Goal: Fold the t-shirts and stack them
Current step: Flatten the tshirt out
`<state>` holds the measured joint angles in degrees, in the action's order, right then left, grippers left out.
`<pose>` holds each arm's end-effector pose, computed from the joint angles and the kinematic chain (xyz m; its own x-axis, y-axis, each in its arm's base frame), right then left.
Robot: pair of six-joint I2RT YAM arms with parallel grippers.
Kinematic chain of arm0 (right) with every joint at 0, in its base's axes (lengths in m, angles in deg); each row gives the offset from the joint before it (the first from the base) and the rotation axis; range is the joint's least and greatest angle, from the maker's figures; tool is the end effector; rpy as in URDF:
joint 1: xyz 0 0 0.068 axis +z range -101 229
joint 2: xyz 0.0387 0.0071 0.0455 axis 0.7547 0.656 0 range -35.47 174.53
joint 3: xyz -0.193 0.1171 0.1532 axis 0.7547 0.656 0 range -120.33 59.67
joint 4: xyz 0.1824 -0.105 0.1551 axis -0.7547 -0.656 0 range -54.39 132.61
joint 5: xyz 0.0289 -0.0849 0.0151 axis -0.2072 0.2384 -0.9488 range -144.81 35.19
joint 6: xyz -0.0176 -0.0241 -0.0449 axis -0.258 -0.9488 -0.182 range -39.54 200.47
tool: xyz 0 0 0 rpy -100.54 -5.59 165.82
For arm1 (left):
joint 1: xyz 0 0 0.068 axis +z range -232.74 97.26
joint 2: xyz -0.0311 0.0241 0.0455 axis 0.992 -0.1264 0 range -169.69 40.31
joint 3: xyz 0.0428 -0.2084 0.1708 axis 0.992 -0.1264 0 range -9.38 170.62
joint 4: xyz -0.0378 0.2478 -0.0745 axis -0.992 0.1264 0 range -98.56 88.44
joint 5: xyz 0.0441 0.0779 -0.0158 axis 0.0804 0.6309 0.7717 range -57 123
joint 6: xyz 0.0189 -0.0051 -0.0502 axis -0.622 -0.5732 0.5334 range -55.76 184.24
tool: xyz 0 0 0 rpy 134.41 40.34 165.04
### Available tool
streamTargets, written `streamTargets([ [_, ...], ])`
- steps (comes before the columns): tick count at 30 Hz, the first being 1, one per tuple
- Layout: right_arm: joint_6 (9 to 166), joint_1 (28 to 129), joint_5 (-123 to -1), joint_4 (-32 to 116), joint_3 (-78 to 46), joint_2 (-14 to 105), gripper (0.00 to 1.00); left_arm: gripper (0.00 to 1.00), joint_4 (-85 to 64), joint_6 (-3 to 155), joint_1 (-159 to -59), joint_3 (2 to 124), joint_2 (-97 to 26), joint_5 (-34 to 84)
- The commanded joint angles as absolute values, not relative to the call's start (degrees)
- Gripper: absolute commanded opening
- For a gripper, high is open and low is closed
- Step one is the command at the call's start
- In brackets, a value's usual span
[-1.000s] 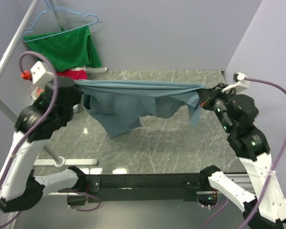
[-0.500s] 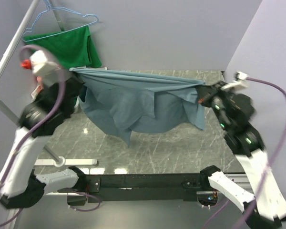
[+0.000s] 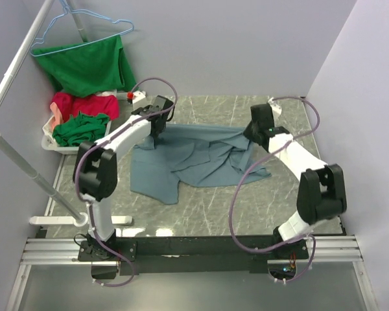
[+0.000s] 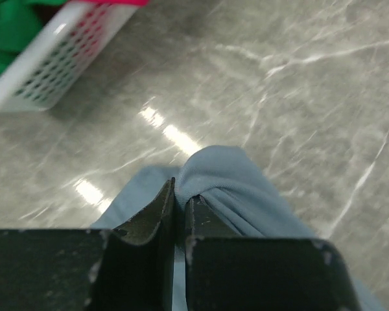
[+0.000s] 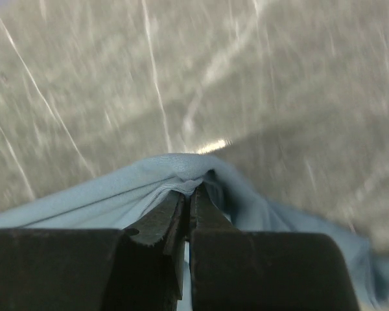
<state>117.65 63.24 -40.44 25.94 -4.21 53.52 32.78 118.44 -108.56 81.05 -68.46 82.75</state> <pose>0.3352 0.0758 0.2555 -0.5502 0.4645 -0.6939 0.3433 0.8834 0.3190 0.3768 -0.1521 0.2596 -0.4015 -0.3878 -0.8297 -0.6685 0.7433 -0.0240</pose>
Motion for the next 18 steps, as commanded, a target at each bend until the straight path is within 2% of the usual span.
streamTargets([
  [1,116.94,58.33,-37.05,31.97,-13.7,59.61,0.0,0.01,25.89,115.58,-105.24,90.54,-72.7,84.41],
  [8,115.18,55.6,-40.83,31.8,-24.6,73.49,0.0,0.01,24.14,109.52,-102.87,103.8,-84.83,84.24],
  [9,114.66,55.25,-41.18,30.93,-26.45,74.73,0.0,0.04,23.09,107.85,-102.6,104.69,-86.58,83.98],
  [11,113.95,54.46,-41.54,29.43,-30.76,77.64,0.1,0.16,22.55,106.96,-101.55,107.42,-88.44,84.15],
  [12,113.6,54.28,-41.54,29.08,-31.82,78.34,0.21,0.24,22.29,106.0,-101.11,108.03,-88.79,83.63],
  [14,112.99,53.75,-41.1,28.55,-34.63,79.49,0.26,0.27,21.59,105.73,-99.88,108.31,-88.45,83.36],
  [15,112.72,53.14,-40.92,27.85,-35.68,80.01,0.37,0.34,20.45,105.03,-99.44,107.96,-88.19,82.49],
  [16,112.63,52.96,-40.75,26.36,-37.78,80.37,0.45,0.43,20.18,104.94,-98.83,107.0,-87.66,82.48],
  [17,112.46,52.87,-39.7,25.83,-38.41,80.19,0.59,0.55,19.91,105.02,-98.56,106.38,-86.44,82.48],
  [18,112.2,52.69,-39.08,25.56,-38.59,79.76,0.66,0.76,19.3,104.68,-98.38,105.67,-85.64,82.39],
])
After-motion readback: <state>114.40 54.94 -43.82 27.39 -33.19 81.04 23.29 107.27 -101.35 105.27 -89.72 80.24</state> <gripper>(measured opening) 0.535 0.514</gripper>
